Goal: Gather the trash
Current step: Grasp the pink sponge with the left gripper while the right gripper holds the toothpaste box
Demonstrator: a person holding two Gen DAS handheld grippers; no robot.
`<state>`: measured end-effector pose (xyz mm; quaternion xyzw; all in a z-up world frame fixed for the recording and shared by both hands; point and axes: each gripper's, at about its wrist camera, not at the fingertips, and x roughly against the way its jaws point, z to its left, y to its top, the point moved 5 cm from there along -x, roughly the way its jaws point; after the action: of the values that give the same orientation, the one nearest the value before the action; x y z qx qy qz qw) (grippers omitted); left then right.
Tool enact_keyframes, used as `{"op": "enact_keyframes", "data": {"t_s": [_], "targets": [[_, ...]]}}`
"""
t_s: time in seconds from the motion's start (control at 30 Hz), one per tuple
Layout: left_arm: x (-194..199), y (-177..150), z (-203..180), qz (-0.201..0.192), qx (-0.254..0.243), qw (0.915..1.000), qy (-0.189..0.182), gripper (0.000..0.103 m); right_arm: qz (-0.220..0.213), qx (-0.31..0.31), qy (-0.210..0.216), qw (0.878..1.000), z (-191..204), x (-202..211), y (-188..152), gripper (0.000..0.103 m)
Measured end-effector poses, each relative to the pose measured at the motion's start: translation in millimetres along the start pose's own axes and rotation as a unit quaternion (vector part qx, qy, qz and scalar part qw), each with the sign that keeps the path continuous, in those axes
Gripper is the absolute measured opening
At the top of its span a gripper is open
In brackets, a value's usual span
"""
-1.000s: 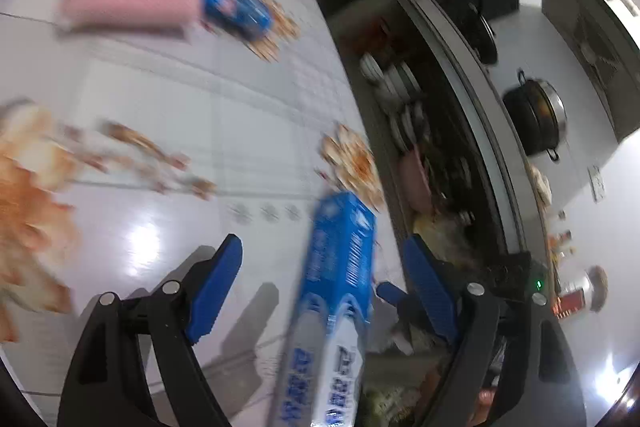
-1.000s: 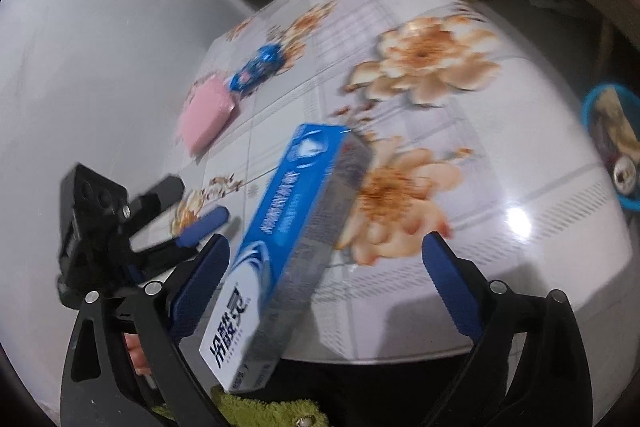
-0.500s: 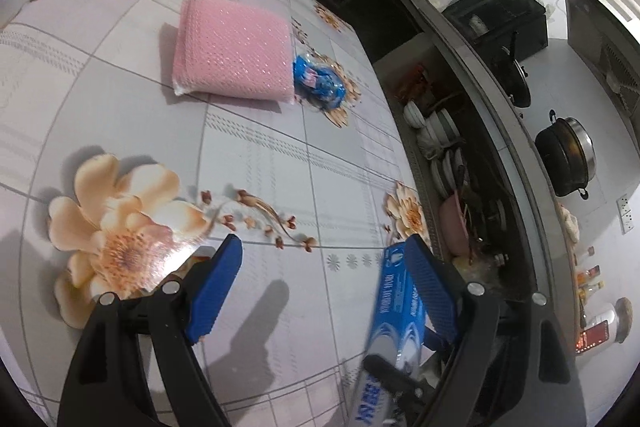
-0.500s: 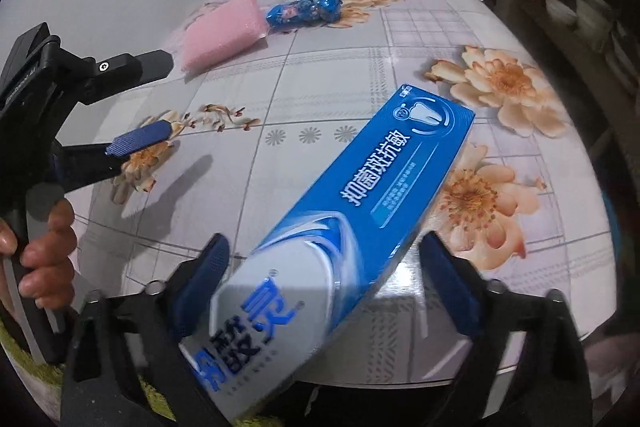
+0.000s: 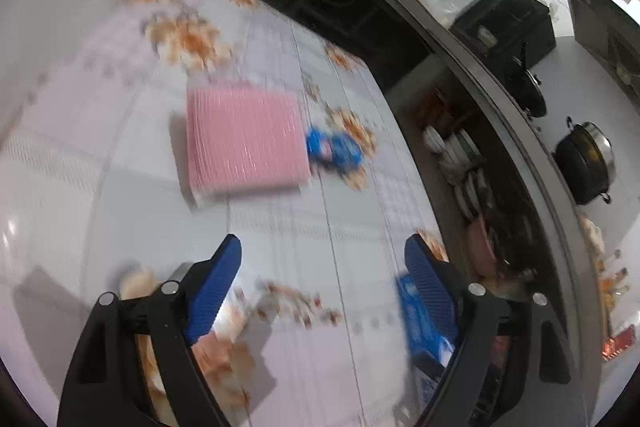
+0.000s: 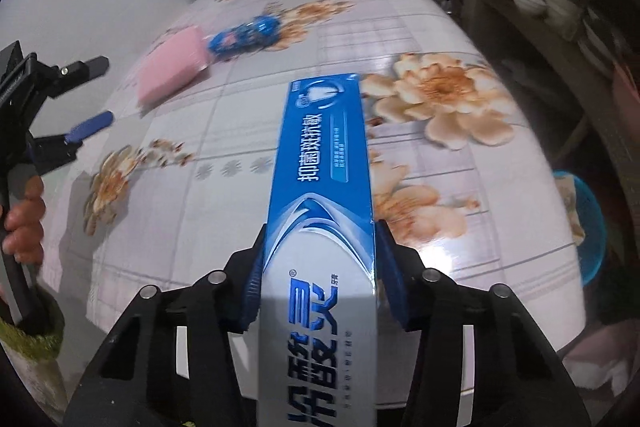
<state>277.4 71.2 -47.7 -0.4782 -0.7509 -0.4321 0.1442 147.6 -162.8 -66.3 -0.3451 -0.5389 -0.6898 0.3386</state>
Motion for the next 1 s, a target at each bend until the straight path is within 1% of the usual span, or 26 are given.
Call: {"op": "enact_keyframes", "data": {"t_s": [0.07, 0.1, 0.13, 0.17, 0.23, 0.3, 0.4, 0.47, 0.57, 0.63, 0.7, 0.77, 0.83, 0.9, 0.93, 1.0], "targets": [[-3, 14, 0, -0.013, -0.013, 0.9996, 0.022, 0.088, -0.002, -0.003, 0.001, 1.0, -3, 0, 1, 0.047], [-5, 24, 1, -0.024, -0.023, 0.9984, 0.046, 0.089, -0.002, -0.002, 0.002, 1.0, -3, 0, 0, 0.047], [-8, 32, 2, -0.036, -0.039, 0.9962, 0.069, 0.09, -0.002, -0.002, 0.003, 1.0, -4, 0, 0, 0.047], [-10, 37, 2, -0.04, -0.051, 0.9946, 0.081, 0.092, -0.003, -0.002, 0.004, 1.0, -4, 0, 0, 0.047], [-21, 48, 3, -0.04, -0.087, 0.988, 0.121, 0.093, -0.004, -0.001, 0.004, 1.0, -3, 0, 1, 0.047], [-31, 55, 7, -0.035, -0.101, 0.9845, 0.139, 0.093, -0.005, -0.001, 0.005, 1.0, -4, 0, 1, 0.047], [-41, 67, 16, -0.029, -0.096, 0.9828, 0.155, 0.093, -0.005, -0.003, 0.007, 1.0, -5, 1, 0, 0.047], [-43, 80, 25, -0.038, -0.085, 0.9842, 0.151, 0.093, -0.005, -0.003, 0.007, 1.0, -5, 1, 1, 0.047], [-48, 101, 31, -0.045, -0.08, 0.9878, 0.125, 0.093, -0.005, 0.001, 0.003, 1.0, -5, 1, 1, 0.047], [-56, 112, 35, -0.036, -0.073, 0.99, 0.115, 0.09, -0.005, 0.001, 0.003, 1.0, -4, 0, 1, 0.047], [-67, 118, 40, -0.01, -0.067, 0.992, 0.107, 0.088, -0.005, 0.0, 0.004, 1.0, -4, -1, 1, 0.047], [-80, 117, 45, 0.028, -0.061, 0.9926, 0.101, 0.084, -0.005, 0.0, 0.004, 1.0, -5, -1, 1, 0.047], [-87, 108, 47, 0.067, -0.056, 0.9914, 0.098, 0.081, -0.006, -0.001, 0.004, 1.0, -5, -1, 1, 0.047], [-86, 93, 43, 0.095, -0.056, 0.9909, 0.077, 0.081, -0.006, -0.001, 0.004, 1.0, -5, -1, 1, 0.047], [-84, 82, 40, 0.111, -0.053, 0.9908, 0.057, 0.081, -0.006, -0.001, 0.005, 1.0, -5, -1, 1, 0.047], [-78, 52, 31, 0.153, -0.043, 0.9873, -0.005, 0.081, -0.005, 0.0, 0.005, 1.0, -5, -1, 1, 0.047]]}}
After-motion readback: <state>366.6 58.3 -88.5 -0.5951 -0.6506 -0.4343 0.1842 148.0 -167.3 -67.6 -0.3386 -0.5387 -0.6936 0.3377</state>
